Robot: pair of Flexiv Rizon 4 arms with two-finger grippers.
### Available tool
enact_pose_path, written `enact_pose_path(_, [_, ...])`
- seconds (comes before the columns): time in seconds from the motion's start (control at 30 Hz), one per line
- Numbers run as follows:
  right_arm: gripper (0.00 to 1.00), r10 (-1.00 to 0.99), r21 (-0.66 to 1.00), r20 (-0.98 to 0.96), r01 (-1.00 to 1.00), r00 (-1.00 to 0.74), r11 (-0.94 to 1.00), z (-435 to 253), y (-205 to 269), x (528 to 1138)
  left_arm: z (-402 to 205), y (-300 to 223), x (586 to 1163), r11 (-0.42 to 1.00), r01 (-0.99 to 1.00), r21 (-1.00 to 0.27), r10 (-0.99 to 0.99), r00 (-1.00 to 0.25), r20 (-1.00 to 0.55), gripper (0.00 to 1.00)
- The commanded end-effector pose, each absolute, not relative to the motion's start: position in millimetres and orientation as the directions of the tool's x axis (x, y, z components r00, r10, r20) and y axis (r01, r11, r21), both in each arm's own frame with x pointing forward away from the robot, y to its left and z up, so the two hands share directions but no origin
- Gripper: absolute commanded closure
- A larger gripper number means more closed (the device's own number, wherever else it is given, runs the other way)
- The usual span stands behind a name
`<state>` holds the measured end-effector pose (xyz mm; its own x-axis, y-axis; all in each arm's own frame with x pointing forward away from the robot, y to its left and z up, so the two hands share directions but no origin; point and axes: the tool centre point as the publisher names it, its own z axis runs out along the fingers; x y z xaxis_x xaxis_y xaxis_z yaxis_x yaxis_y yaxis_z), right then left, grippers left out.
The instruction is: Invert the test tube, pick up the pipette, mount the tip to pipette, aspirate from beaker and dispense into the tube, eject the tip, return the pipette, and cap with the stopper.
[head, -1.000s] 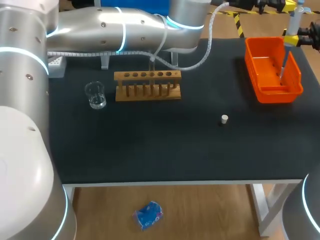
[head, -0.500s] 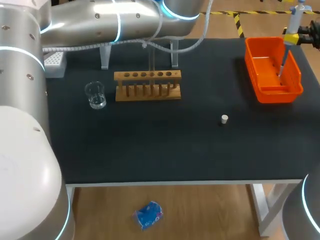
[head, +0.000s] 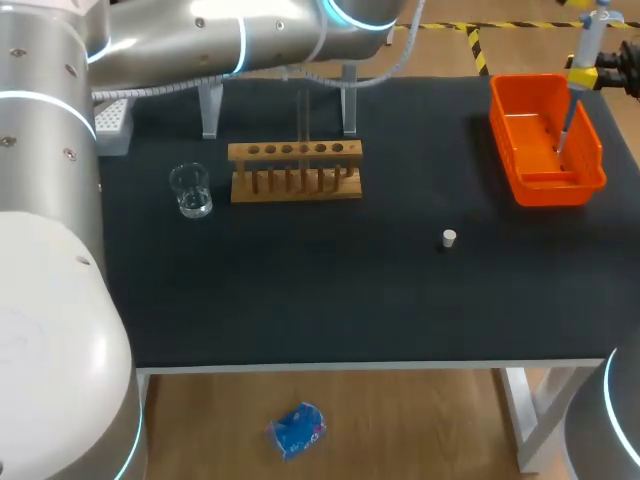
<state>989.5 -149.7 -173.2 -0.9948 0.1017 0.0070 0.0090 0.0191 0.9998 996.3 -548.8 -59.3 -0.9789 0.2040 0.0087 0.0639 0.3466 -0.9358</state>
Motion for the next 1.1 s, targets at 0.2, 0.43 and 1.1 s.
enact_pose_path(0.2, [1.0, 0.102, 1.0, 0.007, 0.009, -0.995, 0.023, -172, -150, 989, -67, -548, 995, 0.327, 0.055, -0.943, 0.198, -0.98, 0.012, 1.0])
enact_pose_path(0.43, [1.0, 0.102, 1.0, 0.007, 0.009, -0.995, 0.023, -172, -150, 989, -71, -550, 992, 0.319, 0.048, -0.947, 0.198, -0.98, 0.017, 1.0])
enact_pose_path(1.1, [1.0, 0.102, 1.0, 0.007, 0.009, -0.995, 0.023, -172, -150, 989, -83, -553, 987, 0.319, 0.025, -0.948, 0.203, -0.978, 0.043, 1.0])
